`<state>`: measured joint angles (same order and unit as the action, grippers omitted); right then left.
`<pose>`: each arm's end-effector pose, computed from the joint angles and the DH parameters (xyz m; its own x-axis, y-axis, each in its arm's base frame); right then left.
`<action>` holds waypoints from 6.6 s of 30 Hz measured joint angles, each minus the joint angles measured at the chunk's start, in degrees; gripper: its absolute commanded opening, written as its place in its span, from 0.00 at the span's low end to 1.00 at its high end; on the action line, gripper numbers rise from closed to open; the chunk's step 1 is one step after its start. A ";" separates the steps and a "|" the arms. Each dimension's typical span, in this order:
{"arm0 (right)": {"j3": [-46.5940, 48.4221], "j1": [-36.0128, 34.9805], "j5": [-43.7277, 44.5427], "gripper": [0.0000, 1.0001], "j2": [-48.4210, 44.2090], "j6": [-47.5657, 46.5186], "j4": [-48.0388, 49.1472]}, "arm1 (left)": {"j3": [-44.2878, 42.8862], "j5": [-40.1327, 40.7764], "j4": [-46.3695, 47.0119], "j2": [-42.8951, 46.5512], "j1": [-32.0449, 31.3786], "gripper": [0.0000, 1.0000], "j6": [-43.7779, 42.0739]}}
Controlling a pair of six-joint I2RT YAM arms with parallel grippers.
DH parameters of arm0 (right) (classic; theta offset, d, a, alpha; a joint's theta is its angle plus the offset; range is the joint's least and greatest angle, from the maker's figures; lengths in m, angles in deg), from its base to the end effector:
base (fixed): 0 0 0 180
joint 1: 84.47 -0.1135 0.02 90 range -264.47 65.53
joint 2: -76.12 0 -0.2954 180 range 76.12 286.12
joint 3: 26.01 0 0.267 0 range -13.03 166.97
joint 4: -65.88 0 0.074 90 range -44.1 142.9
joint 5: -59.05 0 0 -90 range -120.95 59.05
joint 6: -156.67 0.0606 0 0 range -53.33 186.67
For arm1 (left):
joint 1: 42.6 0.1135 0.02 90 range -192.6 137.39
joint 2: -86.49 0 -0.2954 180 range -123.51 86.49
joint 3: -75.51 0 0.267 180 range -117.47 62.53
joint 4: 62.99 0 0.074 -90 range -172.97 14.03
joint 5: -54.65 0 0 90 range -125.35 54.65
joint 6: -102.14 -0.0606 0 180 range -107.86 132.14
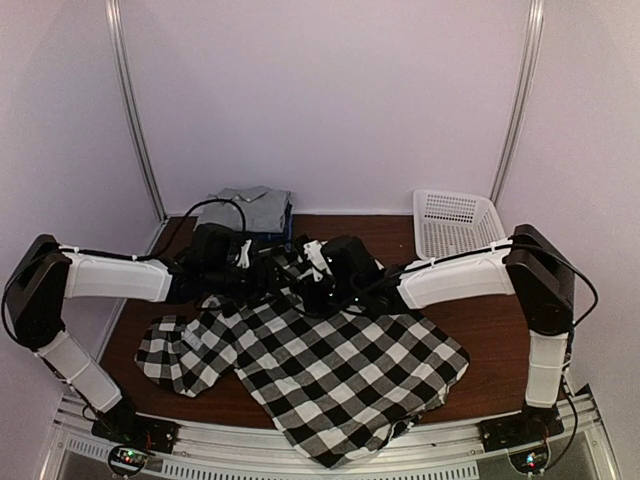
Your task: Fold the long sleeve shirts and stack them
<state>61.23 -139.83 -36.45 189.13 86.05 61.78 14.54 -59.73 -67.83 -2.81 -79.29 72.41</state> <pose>0.2751 0.4084 0.2024 -0.5545 -0.2215 -0.8022 -0.7232 0.6052 0.3328 0.2734 -0.2349 0.2115 -0.9307 -0.2929 -0.2190 0.0263 0.5437 -0.8389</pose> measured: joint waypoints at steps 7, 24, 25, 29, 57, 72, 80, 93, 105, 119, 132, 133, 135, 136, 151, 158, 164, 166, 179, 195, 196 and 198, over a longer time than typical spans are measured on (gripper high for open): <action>-0.02 -1.31 1.46 0.03 0.09 -1.09 0.33 | 0.00 -0.31 2.16 -2.14 0.20 0.69 0.96; -0.28 -3.28 2.78 0.05 1.49 -3.39 0.39 | -0.52 0.17 3.41 -6.91 0.37 0.45 1.92; -0.31 -3.28 2.80 0.05 1.64 -3.50 0.39 | -0.68 0.15 3.41 -7.41 0.37 0.41 1.95; -0.48 -3.30 2.78 0.13 2.19 -3.72 0.35 | -1.29 0.20 3.41 -8.90 0.37 0.14 1.79; -39.67 7.26 19.56 0.57 -43.63 24.46 -22.60 | -16.09 5.49 -11.69 -4.74 0.37 0.00 -9.99; -52.52 16.85 21.81 0.53 -54.21 38.73 -31.85 | -22.75 4.68 -14.51 -4.76 0.37 0.00 -12.39; -51.80 19.06 20.35 0.42 -48.04 37.48 -31.52 | -24.98 4.63 -15.98 -5.01 0.37 0.00 -12.74; -47.69 19.76 15.43 0.38 -41.35 30.67 -27.89 | -31.63 4.59 -16.87 -7.76 0.37 0.00 -13.38; -47.47 19.74 12.57 0.40 -46.21 28.24 -36.28 | -36.89 4.61 -18.99 -9.77 0.37 0.00 -14.47; -45.99 19.71 15.72 0.03 -42.18 27.23 -37.40 | -41.03 4.63 -20.37 -11.98 0.79 0.00 -15.47; -39.89 16.81 15.50 0.00 -51.08 27.10 -42.21 | -44.52 5.33 -23.76 -10.99 2.60 0.00 -17.81; -39.06 15.74 15.74 0.00 -51.28 27.26 -42.66 | -44.52 5.53 -24.30 -10.51 2.78 0.00 -18.03; -37.59 12.94 16.06 0.00 -51.19 27.54 -43.34 | -44.24 6.25 -25.18 -8.87 3.15 0.00 -18.56; -37.07 11.63 16.09 0.00 -51.06 27.69 -43.69 | -43.87 6.60 -25.44 -7.89 3.30 0.00 -18.82; -34.01 -8.55 16.13 0.00 -40.48 33.66 -46.36 | -26.18 17.09 -30.71 13.31 5.27 0.00 -21.70; -34.03 -12.83 11.63 0.00 -37.77 33.73 -42.14 | -21.00 21.68 -35.28 17.86 6.32 0.00 -22.56; -34.01 -15.82 9.05 0.00 -33.88 33.55 -40.89 | -20.57 25.09 -38.32 21.38 6.34 0.00 -23.30; -34.01 -16.35 8.46 0.00 -33.79 33.55 -40.89 | -20.57 26.14 -39.41 22.69 6.34 0.00 -23.58; -33.31 -17.92 7.21 0.00 -36.04 35.10 -44.22 | -20.81 30.88 -44.85 27.26 6.34 0.00 -25.55; -36.83 -18.36 6.16 0.00 -44.00 40.48 -47.71 | -22.27 31.87 -49.35 30.38 6.34 0.00 -26.34; -37.20 -18.40 6.08 0.00 -43.50 40.54 -47.41 | -22.10 31.71 -49.37 30.84 6.34 0.00 -26.34; -37.92 -18.62 5.86 0.00 -42.49 40.63 -46.71 | -21.29 31.58 -49.51 31.93 6.34 0.00 -26.32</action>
<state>23.31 -158.45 -30.59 146.64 126.68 15.07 -6.75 -28.15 -117.34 29.13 -72.95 46.10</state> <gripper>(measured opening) 0.006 0.029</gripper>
